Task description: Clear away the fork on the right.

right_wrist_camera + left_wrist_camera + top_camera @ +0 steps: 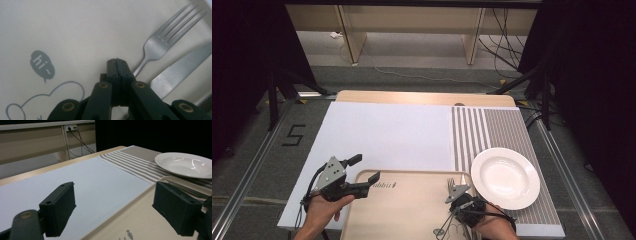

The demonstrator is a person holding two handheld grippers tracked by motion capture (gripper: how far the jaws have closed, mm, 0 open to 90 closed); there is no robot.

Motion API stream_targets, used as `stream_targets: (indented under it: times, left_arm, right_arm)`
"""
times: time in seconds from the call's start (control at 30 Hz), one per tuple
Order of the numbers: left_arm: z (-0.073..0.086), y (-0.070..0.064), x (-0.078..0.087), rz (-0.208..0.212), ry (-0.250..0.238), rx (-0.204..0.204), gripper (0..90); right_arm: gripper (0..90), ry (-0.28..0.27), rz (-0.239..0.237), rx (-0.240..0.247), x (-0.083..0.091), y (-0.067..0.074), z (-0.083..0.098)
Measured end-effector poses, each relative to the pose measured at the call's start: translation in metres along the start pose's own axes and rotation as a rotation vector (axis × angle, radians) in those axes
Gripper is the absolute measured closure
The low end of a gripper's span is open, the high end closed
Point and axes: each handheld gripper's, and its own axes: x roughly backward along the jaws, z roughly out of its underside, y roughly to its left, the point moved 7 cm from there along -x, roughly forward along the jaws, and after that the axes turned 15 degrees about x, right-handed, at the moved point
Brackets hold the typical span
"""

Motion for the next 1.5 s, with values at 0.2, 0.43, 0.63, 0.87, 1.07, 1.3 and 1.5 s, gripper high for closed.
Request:
stream_targets:
  times: [0.2,0.43,0.63,0.87,1.07,1.3,1.5]
  left_arm:
    - [0.000,0.000,0.000,0.000,-0.001,0.000,17.2]
    - [0.000,0.000,0.000,0.000,-0.002,0.001,17.2]
    - [-0.001,0.000,0.000,0.000,-0.003,0.001,17.2]
    - [-0.001,0.000,0.000,0.000,-0.003,0.001,17.2]
    - [-0.001,0.000,0.000,0.000,-0.004,0.000,17.2]
    - [-0.001,0.000,0.001,0.000,-0.005,-0.001,17.2]
    - [-0.001,0.001,0.001,-0.002,-0.005,-0.002,17.2]
  right_arm:
    - [90.0,0.012,0.003,-0.020,0.002,-0.003,0.005]
    - [90.0,0.018,-0.002,-0.039,0.003,-0.004,0.009]
    - [90.0,0.021,-0.001,-0.048,0.004,-0.005,0.011]
    - [78.0,-0.034,-0.030,-0.058,0.008,-0.003,0.007]
    - [58.1,-0.109,-0.051,-0.086,0.014,-0.005,0.001]
    - [43.9,-0.162,-0.058,-0.214,0.022,-0.011,-0.003]
    - [34.9,-0.232,-0.055,-0.256,0.034,-0.023,0.003]
